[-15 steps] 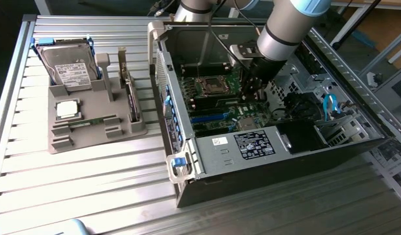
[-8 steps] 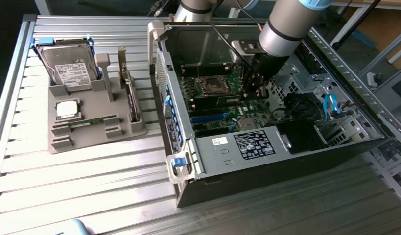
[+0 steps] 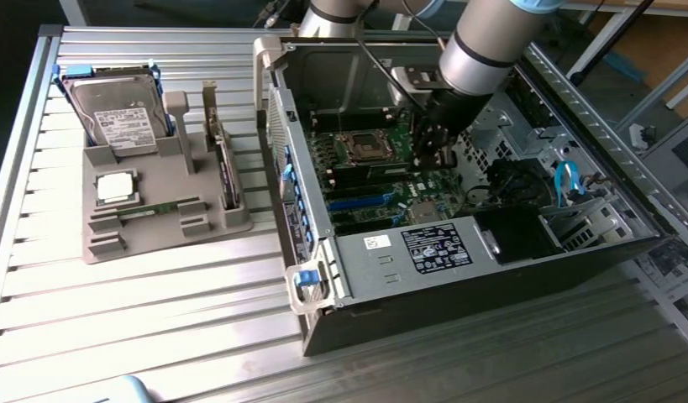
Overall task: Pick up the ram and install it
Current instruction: 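Insert the ram into the slot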
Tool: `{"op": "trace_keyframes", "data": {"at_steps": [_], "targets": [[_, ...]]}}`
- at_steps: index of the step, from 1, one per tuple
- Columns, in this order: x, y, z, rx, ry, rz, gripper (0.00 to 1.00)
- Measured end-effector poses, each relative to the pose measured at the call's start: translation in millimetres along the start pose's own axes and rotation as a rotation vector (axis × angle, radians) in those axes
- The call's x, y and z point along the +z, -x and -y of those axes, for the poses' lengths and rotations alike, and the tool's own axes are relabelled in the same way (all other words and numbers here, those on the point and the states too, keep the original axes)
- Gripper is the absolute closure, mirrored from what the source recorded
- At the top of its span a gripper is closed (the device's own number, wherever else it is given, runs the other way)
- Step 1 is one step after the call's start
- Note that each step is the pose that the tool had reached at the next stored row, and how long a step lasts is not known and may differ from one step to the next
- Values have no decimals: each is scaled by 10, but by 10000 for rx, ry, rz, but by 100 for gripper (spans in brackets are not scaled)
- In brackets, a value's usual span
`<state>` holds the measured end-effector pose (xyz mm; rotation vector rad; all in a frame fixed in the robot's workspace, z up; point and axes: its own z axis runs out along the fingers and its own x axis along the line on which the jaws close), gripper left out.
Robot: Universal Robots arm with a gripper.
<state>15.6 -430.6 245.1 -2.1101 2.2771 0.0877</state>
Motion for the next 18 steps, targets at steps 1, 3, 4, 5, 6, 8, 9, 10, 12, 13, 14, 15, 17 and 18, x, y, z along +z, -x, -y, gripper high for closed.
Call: {"op": "trace_keyframes", "data": {"at_steps": [1, 3, 4, 5, 6, 8, 9, 10, 12, 13, 14, 15, 17, 18], "targets": [[1, -3, -35, -1, -21, 2, 86], [4, -9, -113, -5, -78, 7, 86], [5, -10, -138, -6, -98, 8, 86], [6, -13, -169, -9, -122, 10, 86], [7, -15, -202, -11, -151, 11, 86], [9, -18, -241, -12, -189, 14, 86], [10, -19, -249, -13, -196, 15, 86], [11, -20, -257, -13, -204, 16, 86], [12, -21, -279, -15, -220, 18, 86], [13, -22, -286, -15, -224, 18, 86], [13, -22, -291, -16, -228, 18, 86], [13, -23, -294, -16, -230, 18, 86], [14, -23, -299, -16, -233, 18, 86], [14, -24, -302, -17, -234, 18, 86]]}}
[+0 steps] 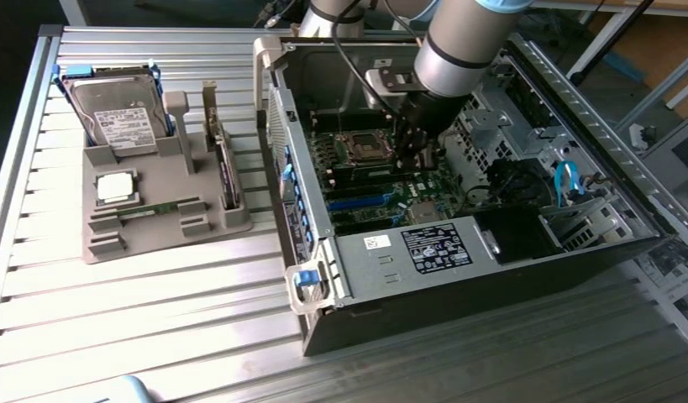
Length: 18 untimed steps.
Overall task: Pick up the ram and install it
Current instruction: 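Insert the ram into the slot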
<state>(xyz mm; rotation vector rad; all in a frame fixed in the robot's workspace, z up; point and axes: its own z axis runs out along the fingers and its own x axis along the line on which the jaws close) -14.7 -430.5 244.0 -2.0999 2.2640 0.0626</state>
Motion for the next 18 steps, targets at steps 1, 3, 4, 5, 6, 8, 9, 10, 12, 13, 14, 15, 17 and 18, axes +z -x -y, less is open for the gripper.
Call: {"op": "trace_keyframes", "data": {"at_steps": [1, 3, 4, 5, 6, 8, 9, 10, 12, 13, 14, 15, 17, 18], "targets": [[0, 0, -4, 1, -2, 0, 86], [1, -1, -18, 0, -9, 1, 86], [2, -2, -23, 0, -12, 1, 86], [2, -2, -28, -1, -15, 2, 86], [3, -3, -36, -1, -21, 2, 86], [5, -4, -62, -2, -41, 5, 86], [6, -6, -81, -3, -54, 6, 86], [6, -8, -104, -3, -69, 6, 86], [6, -11, -144, -6, -97, 8, 86], [7, -12, -162, -7, -109, 9, 86], [8, -14, -179, -7, -123, 10, 86], [9, -14, -188, -7, -133, 11, 86], [10, -15, -191, -9, -140, 9, 86], [11, -14, -191, -10, -141, 10, 86]]}}
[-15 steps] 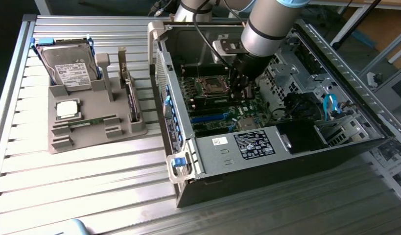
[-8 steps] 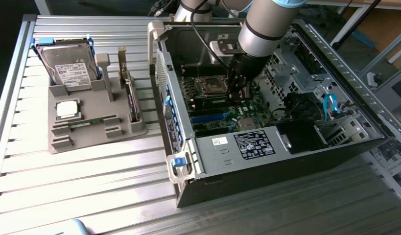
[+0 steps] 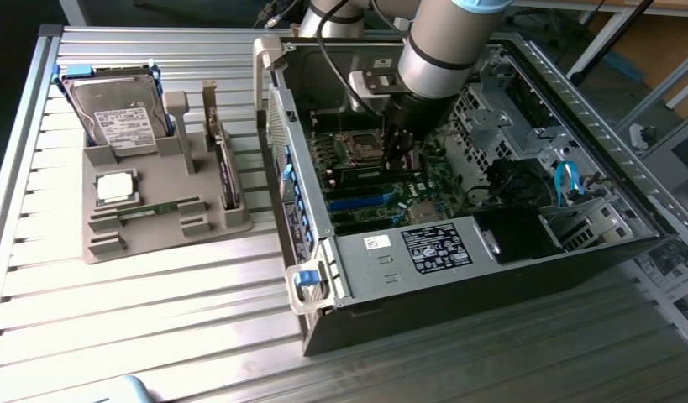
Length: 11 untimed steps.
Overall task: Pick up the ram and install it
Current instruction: 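Insert the ram into the slot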
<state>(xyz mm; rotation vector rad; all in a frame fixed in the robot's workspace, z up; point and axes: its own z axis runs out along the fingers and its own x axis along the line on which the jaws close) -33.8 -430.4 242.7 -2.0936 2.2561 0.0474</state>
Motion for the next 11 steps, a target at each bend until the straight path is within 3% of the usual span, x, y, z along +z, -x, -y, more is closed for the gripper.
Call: {"op": "trace_keyframes", "data": {"at_steps": [11], "targets": [[11, 37, -39, -1, -32, 4, 86]]}}
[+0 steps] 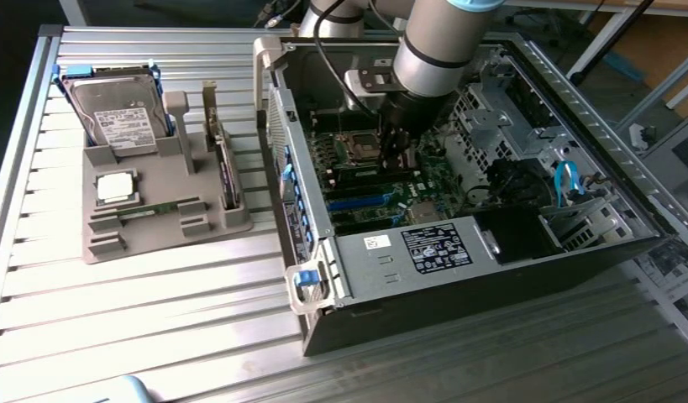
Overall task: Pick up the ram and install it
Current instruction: 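Insert the ram into the slot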
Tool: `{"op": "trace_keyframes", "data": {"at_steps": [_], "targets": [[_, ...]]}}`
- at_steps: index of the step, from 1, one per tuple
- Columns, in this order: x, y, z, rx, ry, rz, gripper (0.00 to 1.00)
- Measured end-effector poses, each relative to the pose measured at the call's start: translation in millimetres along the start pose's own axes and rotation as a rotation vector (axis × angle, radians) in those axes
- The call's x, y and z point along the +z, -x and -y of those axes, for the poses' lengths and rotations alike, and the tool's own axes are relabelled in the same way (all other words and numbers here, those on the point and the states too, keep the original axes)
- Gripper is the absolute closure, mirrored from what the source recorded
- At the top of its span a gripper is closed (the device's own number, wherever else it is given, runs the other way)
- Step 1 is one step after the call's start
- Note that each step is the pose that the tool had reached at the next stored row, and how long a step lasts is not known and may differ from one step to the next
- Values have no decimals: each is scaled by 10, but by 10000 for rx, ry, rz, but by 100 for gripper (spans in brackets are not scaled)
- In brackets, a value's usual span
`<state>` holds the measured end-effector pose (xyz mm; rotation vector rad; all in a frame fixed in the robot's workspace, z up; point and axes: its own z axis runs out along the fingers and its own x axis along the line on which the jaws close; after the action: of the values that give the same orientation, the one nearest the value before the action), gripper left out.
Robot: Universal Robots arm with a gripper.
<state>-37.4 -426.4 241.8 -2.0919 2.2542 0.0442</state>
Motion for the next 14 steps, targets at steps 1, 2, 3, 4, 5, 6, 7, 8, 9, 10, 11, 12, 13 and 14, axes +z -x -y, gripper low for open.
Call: {"op": "trace_keyframes", "data": {"at_steps": [1, 2, 3, 4, 5, 6, 7, 8, 9, 10, 11, 12, 13, 14], "targets": [[1, -1, -7, 0, -6, 1, 86], [1, -1, -13, 0, -12, 1, 86], [2, -1, -15, -1, -16, 0, 86], [2, -1, -15, -2, -17, 0, 86], [3, -1, -15, -2, -18, -1, 86], [6, 0, -16, -1, -19, 1, 86], [11, 0, -16, -1, -21, 5, 86], [16, 0, -16, -1, -23, 5, 86], [22, -1, -16, -1, -24, 2, 86], [26, -1, -16, -1, -25, 2, 86], [29, -2, -16, -1, -25, 1, 86], [31, -2, -16, -2, -25, 0, 86], [34, -2, -16, -2, -25, 1, 86], [37, -2, -17, -1, -25, 2, 86]]}}
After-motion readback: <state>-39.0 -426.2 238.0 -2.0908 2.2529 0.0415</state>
